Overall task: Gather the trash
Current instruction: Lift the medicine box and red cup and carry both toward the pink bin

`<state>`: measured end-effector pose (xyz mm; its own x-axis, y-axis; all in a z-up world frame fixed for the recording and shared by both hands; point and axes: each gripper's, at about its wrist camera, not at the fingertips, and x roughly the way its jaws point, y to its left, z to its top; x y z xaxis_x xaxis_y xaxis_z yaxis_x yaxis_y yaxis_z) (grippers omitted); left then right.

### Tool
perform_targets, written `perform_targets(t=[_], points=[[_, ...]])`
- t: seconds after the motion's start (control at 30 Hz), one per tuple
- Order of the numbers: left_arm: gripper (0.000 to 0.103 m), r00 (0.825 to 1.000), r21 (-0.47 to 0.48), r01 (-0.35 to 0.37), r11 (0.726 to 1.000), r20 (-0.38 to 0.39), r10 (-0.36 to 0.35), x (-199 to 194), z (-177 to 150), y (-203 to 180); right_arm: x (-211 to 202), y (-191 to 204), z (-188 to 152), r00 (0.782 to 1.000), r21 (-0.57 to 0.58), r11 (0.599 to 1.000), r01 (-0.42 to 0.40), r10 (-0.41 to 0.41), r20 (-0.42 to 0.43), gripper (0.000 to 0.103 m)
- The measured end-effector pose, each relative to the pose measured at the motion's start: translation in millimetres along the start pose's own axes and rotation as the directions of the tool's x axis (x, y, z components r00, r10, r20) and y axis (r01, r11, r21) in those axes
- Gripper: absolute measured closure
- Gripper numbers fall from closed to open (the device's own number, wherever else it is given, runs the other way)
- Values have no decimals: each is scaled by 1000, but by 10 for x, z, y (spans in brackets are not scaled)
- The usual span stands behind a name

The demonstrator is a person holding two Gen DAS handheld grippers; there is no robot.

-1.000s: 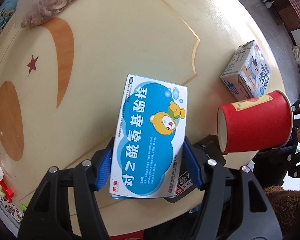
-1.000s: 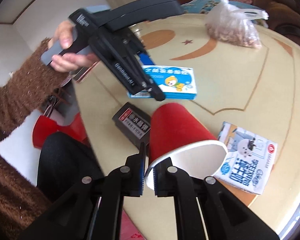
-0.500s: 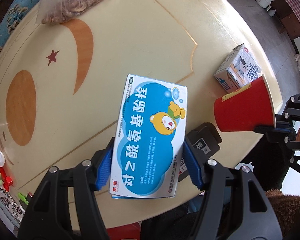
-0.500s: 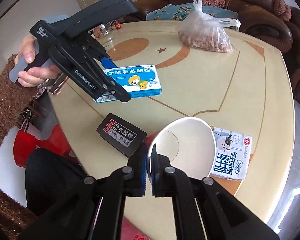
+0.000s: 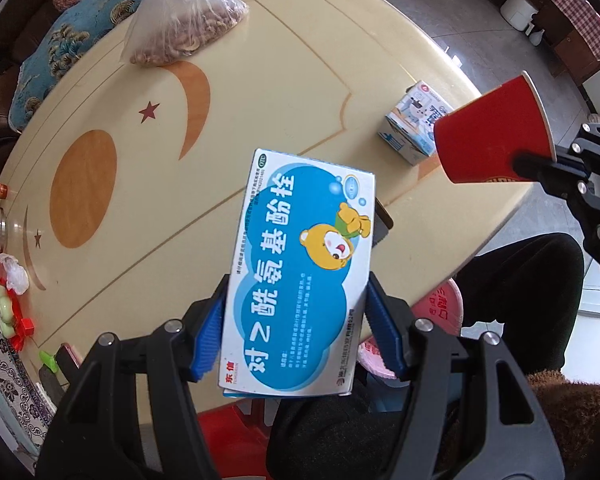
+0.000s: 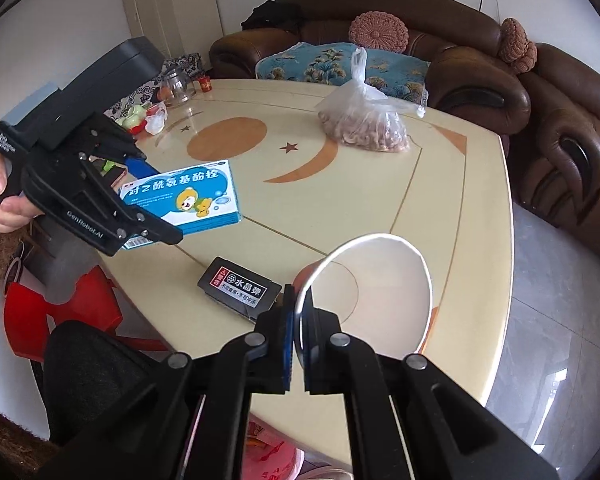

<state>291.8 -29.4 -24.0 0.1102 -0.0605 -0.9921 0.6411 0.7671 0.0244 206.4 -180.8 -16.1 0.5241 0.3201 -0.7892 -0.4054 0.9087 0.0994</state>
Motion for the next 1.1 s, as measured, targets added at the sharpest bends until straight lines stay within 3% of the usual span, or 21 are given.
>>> perform_targets(t=[0.27, 0.6, 1.1], points=[[40, 998, 5, 9, 1000, 55, -9, -188, -603, -290, -473, 271, -158, 999, 12, 1000, 29, -29, 29, 99], [40, 996, 27, 33, 999, 87, -35, -183, -1136, -726, -845, 595, -514, 999, 24, 999, 30, -31, 36, 99], [40, 989, 51, 101, 994, 103, -106, 149, -1687, -1225, -881, 896, -1128, 1000, 60, 998, -5, 4, 2, 99]])
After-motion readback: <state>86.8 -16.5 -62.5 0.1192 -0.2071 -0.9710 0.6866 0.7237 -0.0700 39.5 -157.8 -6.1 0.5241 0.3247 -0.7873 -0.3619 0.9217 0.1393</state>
